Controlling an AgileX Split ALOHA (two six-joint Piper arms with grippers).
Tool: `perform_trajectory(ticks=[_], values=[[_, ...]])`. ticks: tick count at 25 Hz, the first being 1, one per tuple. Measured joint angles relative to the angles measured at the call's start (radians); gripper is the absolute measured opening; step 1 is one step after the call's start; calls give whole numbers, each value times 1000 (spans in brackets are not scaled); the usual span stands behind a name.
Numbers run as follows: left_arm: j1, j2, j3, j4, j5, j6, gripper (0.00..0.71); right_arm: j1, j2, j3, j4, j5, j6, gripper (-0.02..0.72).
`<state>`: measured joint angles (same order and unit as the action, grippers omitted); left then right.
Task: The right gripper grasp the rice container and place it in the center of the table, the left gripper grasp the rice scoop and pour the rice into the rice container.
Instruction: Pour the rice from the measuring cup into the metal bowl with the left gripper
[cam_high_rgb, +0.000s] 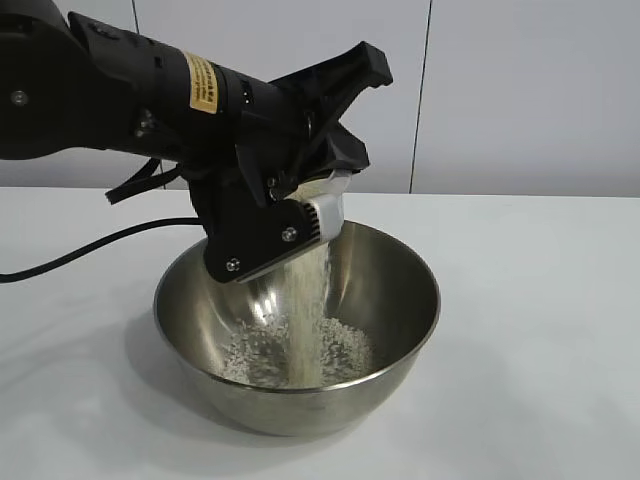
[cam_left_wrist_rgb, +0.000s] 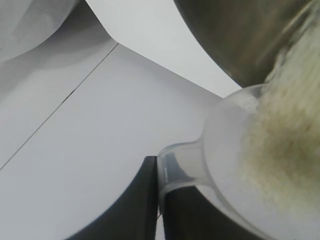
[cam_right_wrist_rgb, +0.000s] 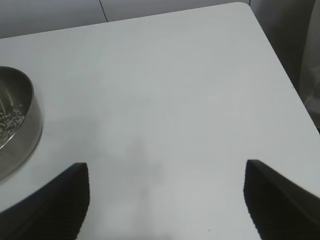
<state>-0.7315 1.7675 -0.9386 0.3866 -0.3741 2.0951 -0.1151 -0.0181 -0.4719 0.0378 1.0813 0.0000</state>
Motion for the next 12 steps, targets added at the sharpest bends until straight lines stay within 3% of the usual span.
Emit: perform_trajectory(ticks=[12], values=[[0,0,0,46,0,197,6,0,0,0,0,0,0,578]])
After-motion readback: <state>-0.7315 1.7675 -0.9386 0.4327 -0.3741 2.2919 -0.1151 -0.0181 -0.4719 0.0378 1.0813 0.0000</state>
